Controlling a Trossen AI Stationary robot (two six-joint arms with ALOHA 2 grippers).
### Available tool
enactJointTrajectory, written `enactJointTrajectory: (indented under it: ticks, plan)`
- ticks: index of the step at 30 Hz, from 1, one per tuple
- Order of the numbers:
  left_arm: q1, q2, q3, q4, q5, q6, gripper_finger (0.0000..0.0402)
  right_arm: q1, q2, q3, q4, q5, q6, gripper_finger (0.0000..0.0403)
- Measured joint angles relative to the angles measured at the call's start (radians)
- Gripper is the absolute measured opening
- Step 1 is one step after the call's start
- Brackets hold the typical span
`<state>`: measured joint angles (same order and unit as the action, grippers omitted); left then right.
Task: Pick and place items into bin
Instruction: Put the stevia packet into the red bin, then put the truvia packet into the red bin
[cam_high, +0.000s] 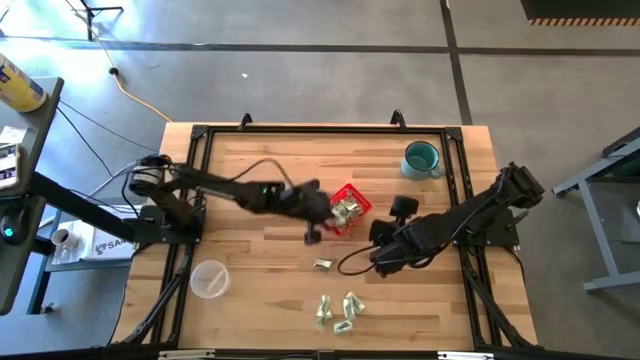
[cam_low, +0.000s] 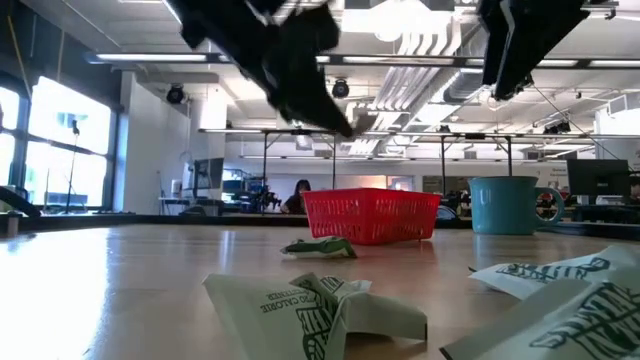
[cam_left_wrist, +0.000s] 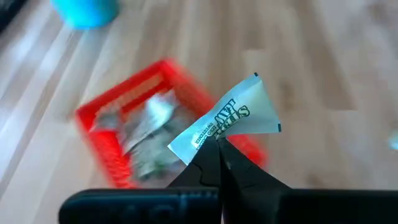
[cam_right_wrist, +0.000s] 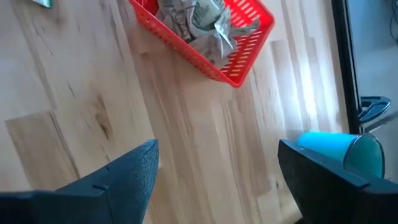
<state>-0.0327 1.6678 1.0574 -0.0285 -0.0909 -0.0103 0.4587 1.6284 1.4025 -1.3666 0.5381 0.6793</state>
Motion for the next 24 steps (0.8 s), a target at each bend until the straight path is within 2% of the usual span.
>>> enactJointTrajectory:
  ticks: [3, 8, 11, 14, 16, 18, 21, 24]
  plan:
    - [0.078, 0.057, 0.02, 0.029, 0.03, -0.039, 0.0039, 0.0, -0.006, 0.0, -0.003, -0.005, -0.011, 0.0319]
    - [0.105, 0.096, 0.054, -0.007, 0.029, -0.151, 0.0159, -0.002, 0.0, -0.049, 0.028, -0.049, -0.026, 0.0319]
    - [0.08, 0.084, 0.094, -0.125, 0.076, -0.158, 0.0229, 0.001, -0.001, -0.124, 0.066, -0.106, -0.025, 0.0319]
    - [0.025, 0.043, 0.154, -0.324, 0.151, -0.185, 0.0276, 0.019, -0.006, -0.191, 0.146, -0.146, -0.039, 0.0319]
    - [-0.027, 0.017, 0.158, -0.443, 0.151, -0.16, 0.0288, 0.031, -0.007, -0.219, 0.253, -0.161, -0.094, 0.0319]
    - [-0.088, 0.015, 0.148, -0.524, 0.108, -0.132, 0.0287, 0.038, -0.007, -0.231, 0.401, -0.168, -0.179, 0.0319]
    - [-0.162, 0.008, 0.113, -0.632, 0.083, -0.157, 0.0267, 0.033, 0.005, -0.253, 0.665, -0.179, -0.377, 0.0319]
    - [-0.232, 0.007, 0.053, -0.628, 0.075, -0.274, 0.0233, 0.001, 0.038, -0.287, 0.918, -0.213, -0.516, 0.0319]
